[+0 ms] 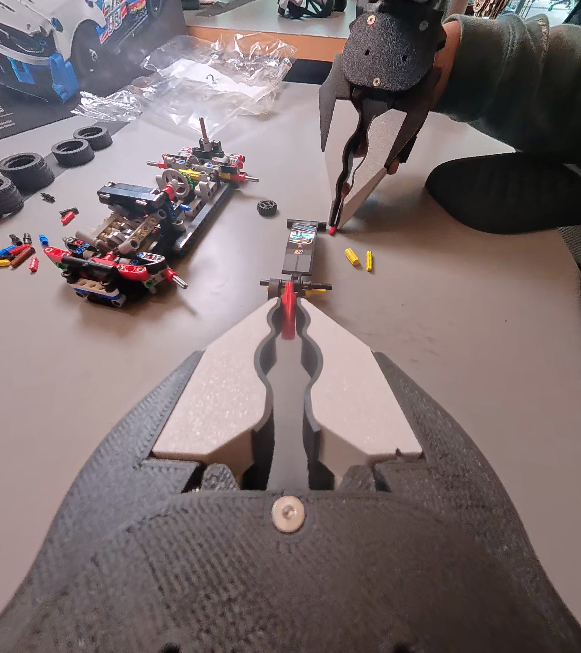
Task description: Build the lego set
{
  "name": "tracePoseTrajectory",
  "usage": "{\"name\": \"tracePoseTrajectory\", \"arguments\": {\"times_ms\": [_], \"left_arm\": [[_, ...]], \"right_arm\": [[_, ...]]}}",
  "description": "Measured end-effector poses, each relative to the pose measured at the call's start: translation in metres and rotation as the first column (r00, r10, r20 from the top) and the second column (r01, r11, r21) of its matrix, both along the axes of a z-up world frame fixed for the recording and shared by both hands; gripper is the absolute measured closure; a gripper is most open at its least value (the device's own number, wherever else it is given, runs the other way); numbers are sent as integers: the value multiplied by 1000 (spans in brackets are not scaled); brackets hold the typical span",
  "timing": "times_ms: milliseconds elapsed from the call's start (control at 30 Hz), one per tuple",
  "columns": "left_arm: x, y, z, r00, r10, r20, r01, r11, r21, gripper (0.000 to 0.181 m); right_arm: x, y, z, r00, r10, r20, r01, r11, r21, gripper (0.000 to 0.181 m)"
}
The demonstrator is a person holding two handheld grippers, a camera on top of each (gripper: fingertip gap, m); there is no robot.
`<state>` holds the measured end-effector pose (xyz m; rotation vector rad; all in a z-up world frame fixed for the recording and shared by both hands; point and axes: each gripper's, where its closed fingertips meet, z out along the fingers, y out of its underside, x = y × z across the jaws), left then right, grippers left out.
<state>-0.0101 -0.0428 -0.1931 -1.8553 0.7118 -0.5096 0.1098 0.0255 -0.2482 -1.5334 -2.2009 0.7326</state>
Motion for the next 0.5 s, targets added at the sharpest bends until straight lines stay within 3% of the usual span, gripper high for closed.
{"name": "tracePoseTrajectory", "arguments": {"times_ms": [100,200,300,400,500], "left_arm": [[0,-1,2,1000,-5,4,5,1000,6,177],[1,-1,3,1000,-15,10,15,1000,7,177],[2,-1,0,1000,-21,18,21,1000,-2,177],[2,-1,-3,1000,-18,21,18,1000,-16,177],[-1,0,-4,1000,-8,9,9,1000,-10,177]], "right_arm": [[5,-2,5,996,79,41,-81,996,31,181],[-23,15,59,989,71,-128,-73,997,-17,181],[-68,51,92,979,97,-181,-74,988,132,181],[-112,81,96,985,104,-138,-85,987,134,181],[-118,76,94,986,145,-85,-141,989,52,181]]}}
